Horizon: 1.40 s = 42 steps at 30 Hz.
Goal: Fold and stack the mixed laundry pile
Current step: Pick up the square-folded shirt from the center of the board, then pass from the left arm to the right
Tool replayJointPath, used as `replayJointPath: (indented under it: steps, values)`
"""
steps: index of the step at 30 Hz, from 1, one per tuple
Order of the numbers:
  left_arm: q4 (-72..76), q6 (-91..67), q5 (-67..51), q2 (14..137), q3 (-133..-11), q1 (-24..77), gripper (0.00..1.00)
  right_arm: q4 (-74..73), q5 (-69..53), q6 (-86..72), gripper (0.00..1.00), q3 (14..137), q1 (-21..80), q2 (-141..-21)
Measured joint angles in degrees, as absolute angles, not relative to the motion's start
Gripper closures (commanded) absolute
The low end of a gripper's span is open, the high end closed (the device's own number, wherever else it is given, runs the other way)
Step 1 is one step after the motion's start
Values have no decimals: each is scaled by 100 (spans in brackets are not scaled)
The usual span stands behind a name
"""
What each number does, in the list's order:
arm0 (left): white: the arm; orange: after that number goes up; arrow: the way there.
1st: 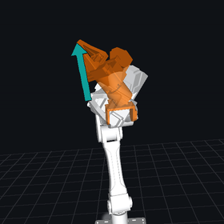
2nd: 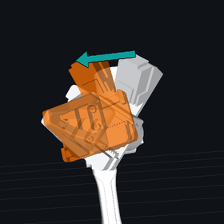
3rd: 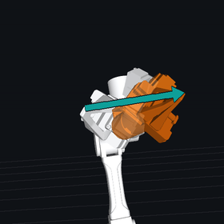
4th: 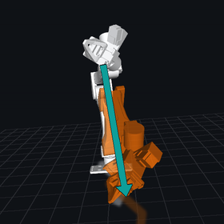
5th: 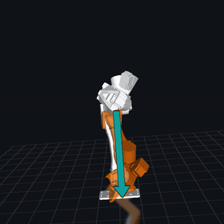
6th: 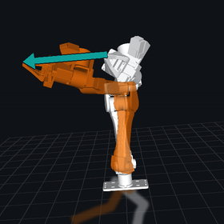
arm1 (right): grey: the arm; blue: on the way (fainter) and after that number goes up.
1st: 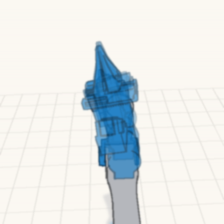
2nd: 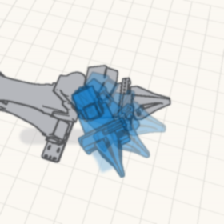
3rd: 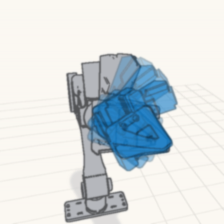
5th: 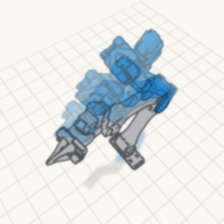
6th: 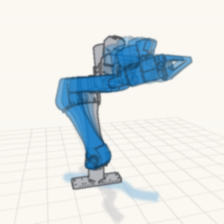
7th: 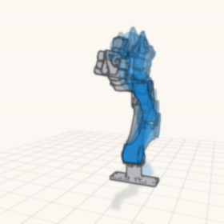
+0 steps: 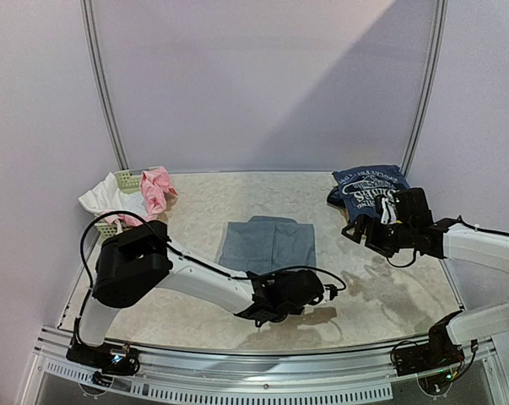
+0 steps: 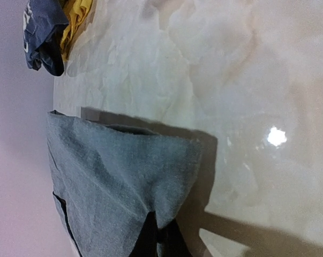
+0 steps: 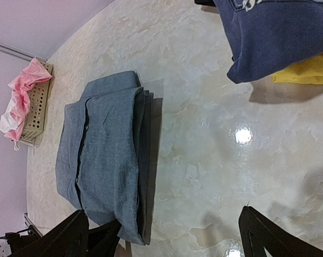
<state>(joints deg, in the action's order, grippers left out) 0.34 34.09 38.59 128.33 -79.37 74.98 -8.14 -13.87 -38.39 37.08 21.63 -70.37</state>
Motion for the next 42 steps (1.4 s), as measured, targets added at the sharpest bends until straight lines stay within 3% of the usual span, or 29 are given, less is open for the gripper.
replayJointPath:
  steps: [21,42]
  values:
    - [947,2799,3039,11998,-6829,7216,100,574,-2882,-4753,1,3745,2161,-8466]
    - [1439,2502,2587,11469,-6289,6967,100,1470,-3468,-5406,1,4506,2609,-10020]
